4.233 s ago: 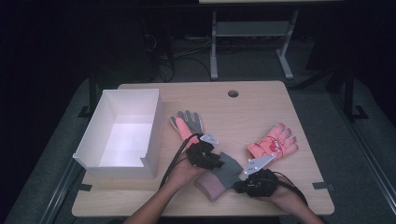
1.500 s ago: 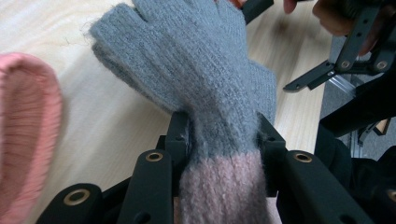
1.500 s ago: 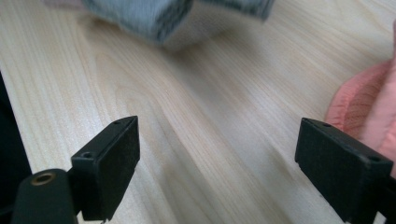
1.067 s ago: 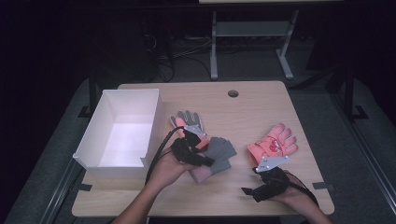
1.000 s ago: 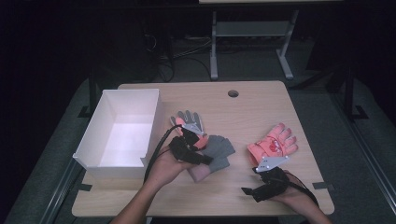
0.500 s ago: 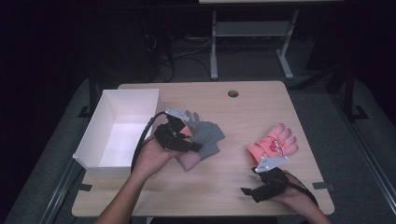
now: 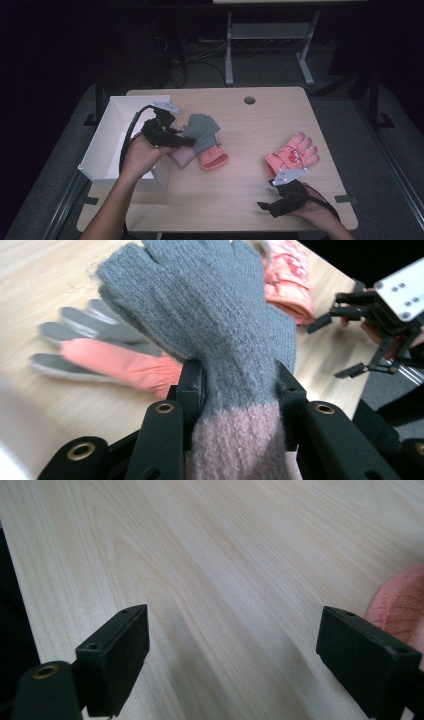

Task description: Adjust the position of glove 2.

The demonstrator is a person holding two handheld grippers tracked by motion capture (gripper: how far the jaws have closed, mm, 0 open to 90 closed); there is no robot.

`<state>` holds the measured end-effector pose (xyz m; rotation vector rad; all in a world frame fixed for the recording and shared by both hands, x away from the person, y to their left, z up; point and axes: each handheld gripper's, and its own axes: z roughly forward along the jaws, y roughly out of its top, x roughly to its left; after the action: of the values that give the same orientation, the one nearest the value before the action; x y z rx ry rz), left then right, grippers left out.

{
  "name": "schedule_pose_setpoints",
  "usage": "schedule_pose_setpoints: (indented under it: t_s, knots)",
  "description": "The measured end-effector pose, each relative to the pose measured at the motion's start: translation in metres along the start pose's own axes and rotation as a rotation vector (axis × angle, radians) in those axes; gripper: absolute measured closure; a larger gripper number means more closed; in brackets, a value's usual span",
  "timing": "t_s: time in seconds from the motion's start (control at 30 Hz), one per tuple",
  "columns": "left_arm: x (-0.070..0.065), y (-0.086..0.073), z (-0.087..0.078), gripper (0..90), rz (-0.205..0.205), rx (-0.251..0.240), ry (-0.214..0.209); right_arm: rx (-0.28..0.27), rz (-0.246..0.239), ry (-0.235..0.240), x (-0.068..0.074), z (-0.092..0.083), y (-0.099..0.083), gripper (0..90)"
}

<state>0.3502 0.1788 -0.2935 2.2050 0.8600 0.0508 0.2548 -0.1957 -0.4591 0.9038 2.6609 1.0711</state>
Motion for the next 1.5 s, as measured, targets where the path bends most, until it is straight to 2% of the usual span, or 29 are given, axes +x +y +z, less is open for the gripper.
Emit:
schedule_pose_setpoints:
  t_s: [0.47, 0.83, 1.0, 1.13, 1.5]
  knots:
    - [0.038, -0.012, -0.037, 65.1, -0.081, -0.047, 0.087, -0.001, 0.002, -0.001, -0.001, 0.001, 0.0, 13.4]
    - [0.071, -0.031, -0.06, 65.0, -0.177, -0.105, 0.181, 0.0, 0.007, -0.001, -0.001, 0.0, 0.0, 13.4]
    - [0.087, -0.042, -0.062, 65.0, -0.231, -0.117, 0.231, 0.0, 0.008, -0.003, -0.002, 0.001, 0.0, 13.4]
    - [0.101, -0.052, -0.061, 65.0, -0.263, -0.106, 0.263, -0.001, 0.006, -0.002, -0.002, 0.001, -0.001, 13.4]
    - [0.139, -0.079, -0.042, 65.0, -0.359, -0.059, 0.328, 0.001, -0.01, -0.001, -0.002, 0.001, -0.001, 13.4]
